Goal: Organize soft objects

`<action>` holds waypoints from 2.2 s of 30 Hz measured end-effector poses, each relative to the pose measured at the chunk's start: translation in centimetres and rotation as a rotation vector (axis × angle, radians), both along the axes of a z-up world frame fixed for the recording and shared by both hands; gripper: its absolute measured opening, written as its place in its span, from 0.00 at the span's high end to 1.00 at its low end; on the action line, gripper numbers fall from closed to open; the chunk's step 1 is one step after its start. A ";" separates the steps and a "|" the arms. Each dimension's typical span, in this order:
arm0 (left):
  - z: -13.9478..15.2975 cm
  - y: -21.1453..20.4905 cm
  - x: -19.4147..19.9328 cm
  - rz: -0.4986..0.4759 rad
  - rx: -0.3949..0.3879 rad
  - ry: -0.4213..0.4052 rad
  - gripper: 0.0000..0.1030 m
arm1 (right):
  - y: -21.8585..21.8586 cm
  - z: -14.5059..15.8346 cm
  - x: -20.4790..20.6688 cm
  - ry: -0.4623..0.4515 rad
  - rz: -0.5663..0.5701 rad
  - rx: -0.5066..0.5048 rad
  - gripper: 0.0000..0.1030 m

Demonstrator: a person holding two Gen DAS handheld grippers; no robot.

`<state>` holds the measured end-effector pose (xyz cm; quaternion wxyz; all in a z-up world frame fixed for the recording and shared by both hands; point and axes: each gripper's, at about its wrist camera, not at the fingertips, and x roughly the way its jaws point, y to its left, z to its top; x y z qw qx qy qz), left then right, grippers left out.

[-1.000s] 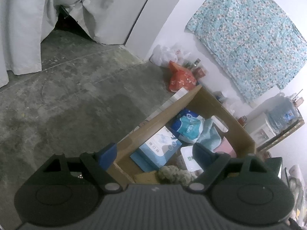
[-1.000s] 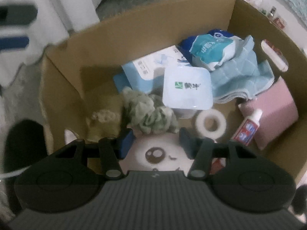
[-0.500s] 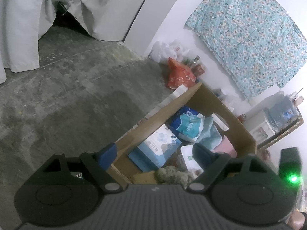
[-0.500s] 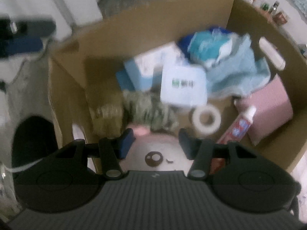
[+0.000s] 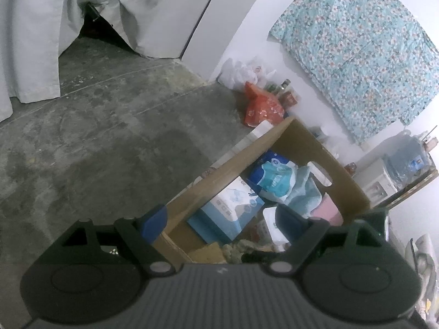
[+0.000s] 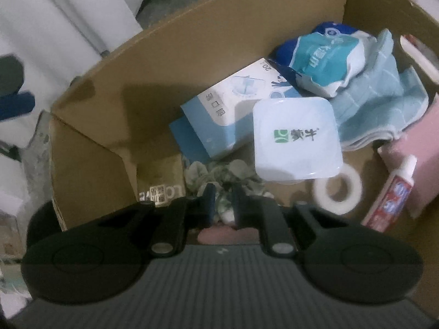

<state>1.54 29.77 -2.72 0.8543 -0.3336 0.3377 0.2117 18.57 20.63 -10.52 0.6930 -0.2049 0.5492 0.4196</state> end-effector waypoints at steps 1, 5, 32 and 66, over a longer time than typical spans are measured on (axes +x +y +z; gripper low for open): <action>0.1 -0.1 -0.1 -0.002 0.006 -0.004 0.16 | -0.3 0.5 0.0 -0.006 -0.016 0.025 0.87; 1.0 -1.0 -0.8 -0.013 0.051 -0.023 0.16 | -3.6 4.8 -1.3 -0.041 -0.055 0.174 0.86; 4.6 -16.7 -8.9 -0.451 0.419 0.004 0.00 | -28.7 13.1 -26.3 -0.611 -0.610 0.400 0.01; 2.7 -14.6 -7.5 -0.457 0.461 0.195 0.00 | -21.8 11.5 -23.6 -0.394 -0.697 0.298 0.01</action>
